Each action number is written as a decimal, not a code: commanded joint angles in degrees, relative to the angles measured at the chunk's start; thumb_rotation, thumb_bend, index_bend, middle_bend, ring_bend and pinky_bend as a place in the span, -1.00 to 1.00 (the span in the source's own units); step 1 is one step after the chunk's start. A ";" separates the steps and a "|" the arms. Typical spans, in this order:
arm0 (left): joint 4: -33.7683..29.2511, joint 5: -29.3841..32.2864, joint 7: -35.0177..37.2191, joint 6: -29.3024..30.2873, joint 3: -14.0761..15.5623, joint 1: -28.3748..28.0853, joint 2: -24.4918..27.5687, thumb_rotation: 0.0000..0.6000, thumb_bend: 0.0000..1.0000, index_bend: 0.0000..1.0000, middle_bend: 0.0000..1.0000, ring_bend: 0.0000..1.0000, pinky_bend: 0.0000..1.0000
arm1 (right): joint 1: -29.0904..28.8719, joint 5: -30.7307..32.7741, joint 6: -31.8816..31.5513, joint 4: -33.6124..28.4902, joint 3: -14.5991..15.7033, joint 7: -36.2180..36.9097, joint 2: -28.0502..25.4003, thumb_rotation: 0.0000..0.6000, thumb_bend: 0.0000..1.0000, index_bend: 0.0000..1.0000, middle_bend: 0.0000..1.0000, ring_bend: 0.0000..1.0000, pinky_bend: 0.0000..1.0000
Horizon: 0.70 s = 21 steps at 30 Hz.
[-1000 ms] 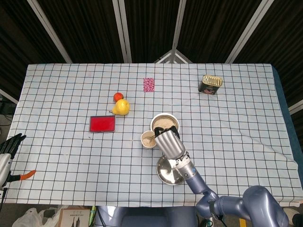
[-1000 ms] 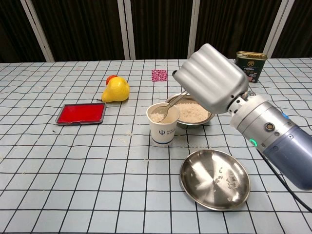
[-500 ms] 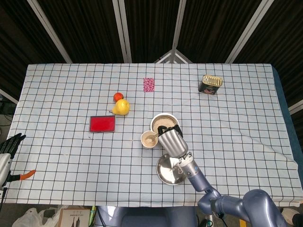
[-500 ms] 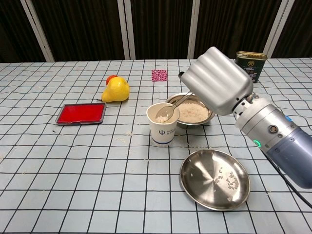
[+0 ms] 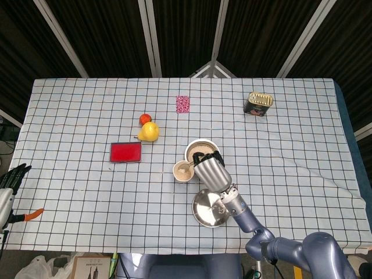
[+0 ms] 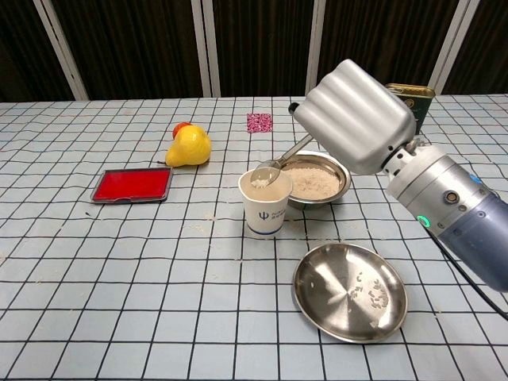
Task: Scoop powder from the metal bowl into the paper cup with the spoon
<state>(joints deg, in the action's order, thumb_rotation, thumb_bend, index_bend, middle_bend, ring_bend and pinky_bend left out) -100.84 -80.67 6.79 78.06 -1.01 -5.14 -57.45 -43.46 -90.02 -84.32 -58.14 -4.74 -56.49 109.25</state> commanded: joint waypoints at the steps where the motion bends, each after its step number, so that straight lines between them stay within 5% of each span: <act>1: 0.00 0.00 -0.09 -0.04 0.01 -0.03 0.00 1.00 -1.00 -1.00 -1.00 -1.00 -1.00 | 0.56 -0.67 1.29 -0.18 1.05 -1.37 -0.75 1.00 0.40 0.24 0.86 1.00 0.94; 21: 0.06 -0.06 -0.45 0.20 0.02 0.08 -0.13 1.00 -1.00 -1.00 -1.00 -1.00 -1.00 | 2.60 -1.89 1.12 -1.78 -1.77 -0.36 -1.06 1.00 0.41 0.24 0.86 1.00 0.94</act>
<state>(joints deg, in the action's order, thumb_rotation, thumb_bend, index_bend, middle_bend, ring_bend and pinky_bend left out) -100.78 -80.74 6.33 78.27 -0.99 -5.05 -57.58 -41.41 -92.70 -82.85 -59.75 -4.83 -57.90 107.92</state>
